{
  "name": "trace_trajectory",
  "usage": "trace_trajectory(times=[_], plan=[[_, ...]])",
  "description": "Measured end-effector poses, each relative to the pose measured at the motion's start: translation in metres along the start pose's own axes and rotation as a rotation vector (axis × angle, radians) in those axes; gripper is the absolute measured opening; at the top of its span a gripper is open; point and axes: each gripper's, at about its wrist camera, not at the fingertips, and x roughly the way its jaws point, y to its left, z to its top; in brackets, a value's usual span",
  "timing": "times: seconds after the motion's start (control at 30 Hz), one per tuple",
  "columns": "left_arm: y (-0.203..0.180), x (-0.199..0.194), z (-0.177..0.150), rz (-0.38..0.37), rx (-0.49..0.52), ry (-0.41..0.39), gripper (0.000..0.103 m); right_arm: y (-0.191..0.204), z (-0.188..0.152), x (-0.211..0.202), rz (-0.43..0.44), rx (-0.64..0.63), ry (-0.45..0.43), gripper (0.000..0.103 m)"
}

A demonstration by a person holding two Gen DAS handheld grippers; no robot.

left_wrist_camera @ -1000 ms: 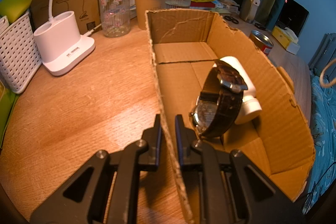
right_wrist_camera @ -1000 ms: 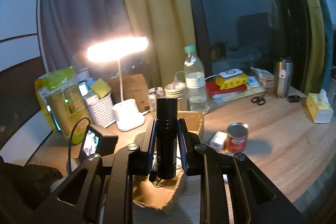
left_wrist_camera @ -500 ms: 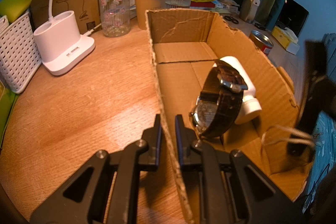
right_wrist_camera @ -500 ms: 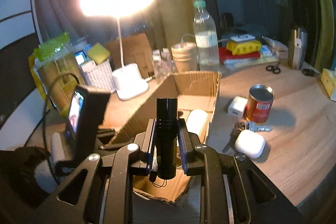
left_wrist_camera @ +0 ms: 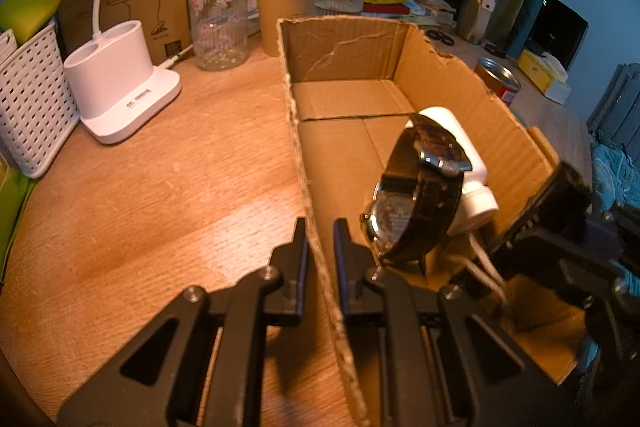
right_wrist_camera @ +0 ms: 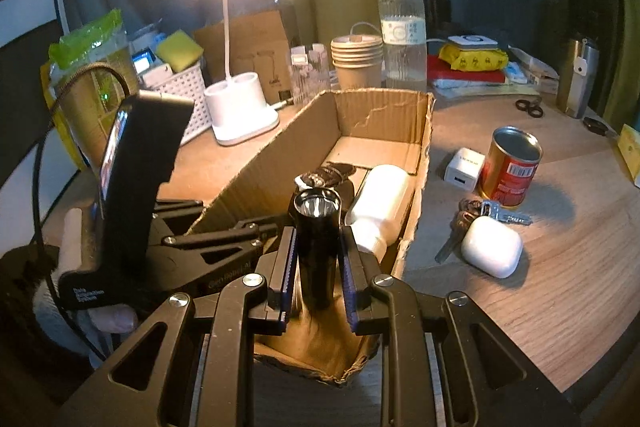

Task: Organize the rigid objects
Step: 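Lower the flashlight into the box and open the right gripper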

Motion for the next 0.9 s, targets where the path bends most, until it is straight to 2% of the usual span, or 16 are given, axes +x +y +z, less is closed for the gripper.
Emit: trace_trajectory(times=[0.3, 0.6, 0.9], plan=[[0.0, 0.0, 0.0, 0.0, 0.0, 0.0, 0.013, 0.002, 0.002, -0.003, -0.005, -0.011, -0.013, 0.022], [0.0, 0.0, 0.0, 0.0, 0.001, 0.001, 0.013, -0.004, 0.006, -0.002, -0.045, 0.003, -0.04, 0.032], [-0.001, 0.0, 0.0, -0.001, 0.001, 0.001, 0.013, -0.01, 0.006, -0.005, -0.057, 0.022, -0.051, 0.033]])
